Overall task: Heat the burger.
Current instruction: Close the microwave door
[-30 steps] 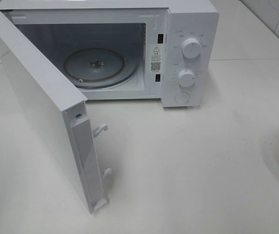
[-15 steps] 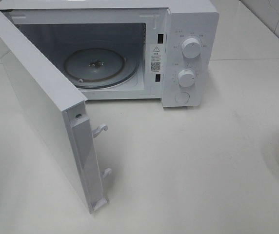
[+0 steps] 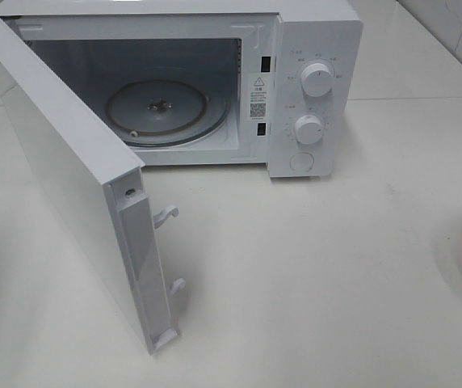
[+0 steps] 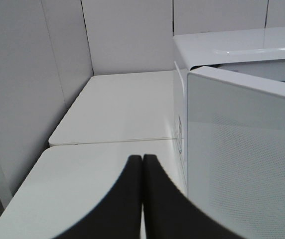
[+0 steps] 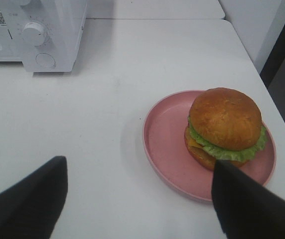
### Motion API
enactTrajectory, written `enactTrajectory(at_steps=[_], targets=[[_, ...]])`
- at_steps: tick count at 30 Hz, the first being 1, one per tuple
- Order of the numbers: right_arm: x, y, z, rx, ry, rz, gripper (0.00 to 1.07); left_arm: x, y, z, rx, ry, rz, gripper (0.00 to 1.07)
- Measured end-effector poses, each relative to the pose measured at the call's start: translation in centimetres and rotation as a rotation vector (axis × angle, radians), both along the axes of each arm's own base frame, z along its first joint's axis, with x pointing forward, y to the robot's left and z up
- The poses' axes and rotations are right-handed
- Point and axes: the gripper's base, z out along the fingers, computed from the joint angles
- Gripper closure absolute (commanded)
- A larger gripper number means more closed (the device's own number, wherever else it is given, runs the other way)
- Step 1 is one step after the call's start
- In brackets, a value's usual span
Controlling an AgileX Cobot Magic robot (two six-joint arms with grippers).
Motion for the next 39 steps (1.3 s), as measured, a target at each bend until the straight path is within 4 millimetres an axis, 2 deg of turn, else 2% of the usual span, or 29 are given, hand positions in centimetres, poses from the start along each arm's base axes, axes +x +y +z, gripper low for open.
enactTrajectory(at_steps=[7,9,15,18,23,30,34,39], targets=[[0.0,0.0,0.0,0.000,0.000,0.000,0.31,2.4,0.0,-1.5,-0.008,0.007,-0.005,1.07],[0.0,0.0,0.0,0.000,0.000,0.000,0.31,3.6,0.0,-2.6,-0.034,0.048,-0.004,1.07],[0.0,0.0,0.0,0.000,0.000,0.000,0.31,5.1,-0.2,-4.4,-0.049,0.089,-0.027,1.07],[0.0,0.0,0.0,0.000,0.000,0.000,0.31,5.3,-0.3,-4.6,-0.040,0.090,-0.041,1.07],[0.0,0.0,0.0,0.000,0.000,0.000,0.31,7.5,-1.3,-5.0,0.016,0.099,-0.167,1.07],[0.0,0.0,0.0,0.000,0.000,0.000,0.31,8.5,-2.0,-5.9,0.010,0.145,-0.232,1.07],[0.0,0.0,0.0,0.000,0.000,0.000,0.31,8.9,-3.5,-6.6,-0.013,0.132,-0.289,1.07],[0.0,0.0,0.0,0.000,0.000,0.000,0.31,9.2,-4.5,-7.3,-0.045,0.137,-0.276,1.07]])
